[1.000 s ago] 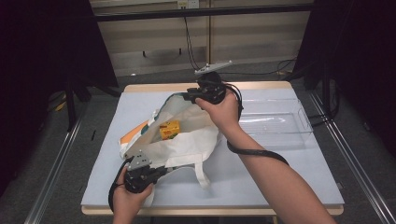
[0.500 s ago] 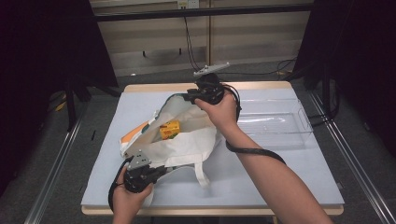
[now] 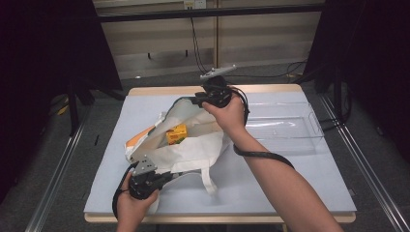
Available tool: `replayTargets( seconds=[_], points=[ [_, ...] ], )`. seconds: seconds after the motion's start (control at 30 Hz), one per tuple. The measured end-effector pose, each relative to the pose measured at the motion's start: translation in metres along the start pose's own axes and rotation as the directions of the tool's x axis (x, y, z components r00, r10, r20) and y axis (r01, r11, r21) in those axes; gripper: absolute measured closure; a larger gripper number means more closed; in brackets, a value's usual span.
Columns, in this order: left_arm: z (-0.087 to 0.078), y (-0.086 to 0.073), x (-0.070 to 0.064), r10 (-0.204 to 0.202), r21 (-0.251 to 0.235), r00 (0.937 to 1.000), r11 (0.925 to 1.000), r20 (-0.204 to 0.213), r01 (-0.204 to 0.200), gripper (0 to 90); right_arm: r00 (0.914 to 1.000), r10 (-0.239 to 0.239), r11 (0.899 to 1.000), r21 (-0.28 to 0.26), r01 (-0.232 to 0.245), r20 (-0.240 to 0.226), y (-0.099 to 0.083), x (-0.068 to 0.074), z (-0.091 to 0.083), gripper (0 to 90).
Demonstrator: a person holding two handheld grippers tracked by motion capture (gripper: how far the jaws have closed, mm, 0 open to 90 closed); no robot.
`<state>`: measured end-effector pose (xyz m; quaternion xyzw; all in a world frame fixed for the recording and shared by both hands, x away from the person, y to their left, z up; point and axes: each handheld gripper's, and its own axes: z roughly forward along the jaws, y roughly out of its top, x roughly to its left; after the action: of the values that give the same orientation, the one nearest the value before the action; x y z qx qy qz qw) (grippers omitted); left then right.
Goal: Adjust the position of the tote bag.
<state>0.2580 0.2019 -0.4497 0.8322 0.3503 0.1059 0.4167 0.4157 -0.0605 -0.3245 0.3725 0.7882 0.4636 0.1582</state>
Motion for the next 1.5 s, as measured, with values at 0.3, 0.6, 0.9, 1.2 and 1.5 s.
replayTargets(
  seconds=[0.3, 0.6, 0.9, 1.2, 1.5],
  points=[
    [0.001, -0.001, 0.001, -0.002, 0.003, 1.0000, 1.0000, 0.005, 0.002, 90.0, 1.0000, -0.008, 1.000, -0.001, 0.008, 0.006, 0.000, -0.004, 0.006, 83.6],
    [0.001, -0.001, 0.001, 0.000, 0.005, 1.0000, 1.0000, 0.003, 0.000, 90.0, 0.9999, -0.012, 1.000, 0.024, 0.012, -0.001, -0.006, -0.007, 0.014, 84.1],
    [0.001, -0.001, 0.001, 0.001, 0.014, 0.9999, 0.9999, 0.013, -0.001, 90.0, 0.9999, 0.005, 1.000, 0.025, -0.005, 0.012, -0.009, -0.016, 0.014, 85.0],
    [0.001, -0.001, 0.002, -0.005, 0.009, 0.9999, 1.0000, 0.012, 0.005, 90.0, 0.9999, 0.010, 1.000, 0.021, -0.010, 0.001, -0.013, -0.017, 0.016, 84.6],
    [0.001, 0.000, 0.002, -0.004, 0.011, 0.9999, 0.9999, 0.015, 0.004, 90.0, 0.9991, -0.040, 0.999, 0.018, 0.040, -0.012, -0.013, -0.010, 0.009, 71.3]
  ],
)
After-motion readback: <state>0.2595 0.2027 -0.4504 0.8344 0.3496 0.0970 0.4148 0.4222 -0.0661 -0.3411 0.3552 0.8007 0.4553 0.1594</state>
